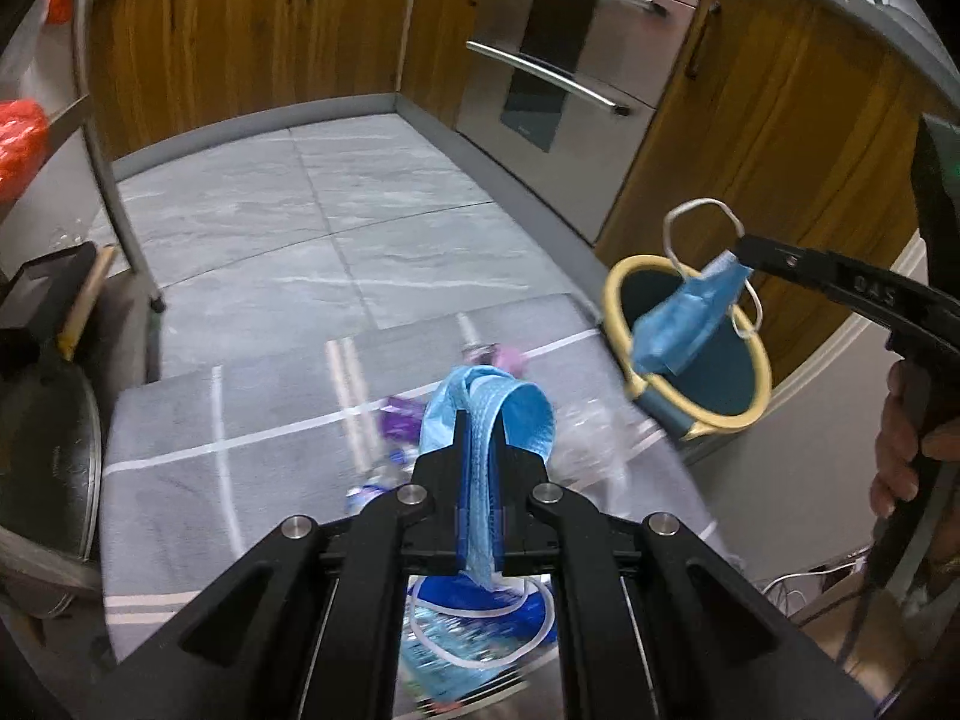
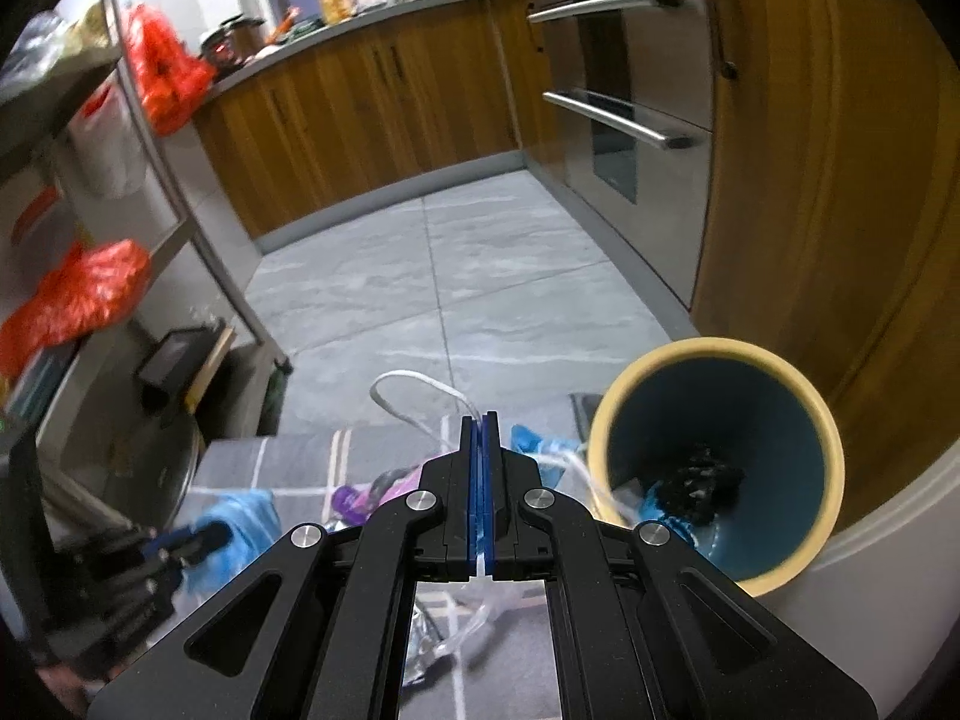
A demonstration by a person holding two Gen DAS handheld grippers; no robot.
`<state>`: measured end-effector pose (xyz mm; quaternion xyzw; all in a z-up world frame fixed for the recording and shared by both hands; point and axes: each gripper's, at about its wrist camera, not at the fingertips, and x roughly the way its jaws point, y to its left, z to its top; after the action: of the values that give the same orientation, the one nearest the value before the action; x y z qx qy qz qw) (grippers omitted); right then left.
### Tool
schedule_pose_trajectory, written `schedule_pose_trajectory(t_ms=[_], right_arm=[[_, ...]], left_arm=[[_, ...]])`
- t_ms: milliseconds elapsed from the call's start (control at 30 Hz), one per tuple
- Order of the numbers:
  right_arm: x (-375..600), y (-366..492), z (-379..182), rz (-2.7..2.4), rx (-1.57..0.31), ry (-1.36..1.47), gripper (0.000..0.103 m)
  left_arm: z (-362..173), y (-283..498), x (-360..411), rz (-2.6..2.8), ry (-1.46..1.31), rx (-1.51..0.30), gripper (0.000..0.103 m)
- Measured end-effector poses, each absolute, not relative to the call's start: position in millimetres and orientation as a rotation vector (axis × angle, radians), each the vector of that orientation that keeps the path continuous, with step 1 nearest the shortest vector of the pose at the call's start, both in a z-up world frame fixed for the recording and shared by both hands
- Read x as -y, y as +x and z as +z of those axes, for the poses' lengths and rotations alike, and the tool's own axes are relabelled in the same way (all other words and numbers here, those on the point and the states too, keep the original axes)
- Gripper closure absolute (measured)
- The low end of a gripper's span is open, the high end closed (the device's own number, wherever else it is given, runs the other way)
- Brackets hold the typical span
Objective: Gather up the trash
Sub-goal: 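Carry the blue mask in the left tool while the right tool carries another blue mask over the bin, then open the left tool over the bin while the right tool releases its blue mask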
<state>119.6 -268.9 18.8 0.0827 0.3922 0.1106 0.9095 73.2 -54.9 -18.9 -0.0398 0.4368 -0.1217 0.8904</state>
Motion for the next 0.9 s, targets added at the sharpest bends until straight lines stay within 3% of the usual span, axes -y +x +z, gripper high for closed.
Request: schedule_pose_trajectory(t_ms=[400,900], right_arm=[[347,142,21,0.062,-0.794,0.261,0.101],[392,173,-3,-0.079,-0.807,0.293,0.101]], left_arm=[[-12,111,166,-0.437,0.034,-0.879,0.098],[-29,165,232,-0.565,0.105,-0.873,0.098]])
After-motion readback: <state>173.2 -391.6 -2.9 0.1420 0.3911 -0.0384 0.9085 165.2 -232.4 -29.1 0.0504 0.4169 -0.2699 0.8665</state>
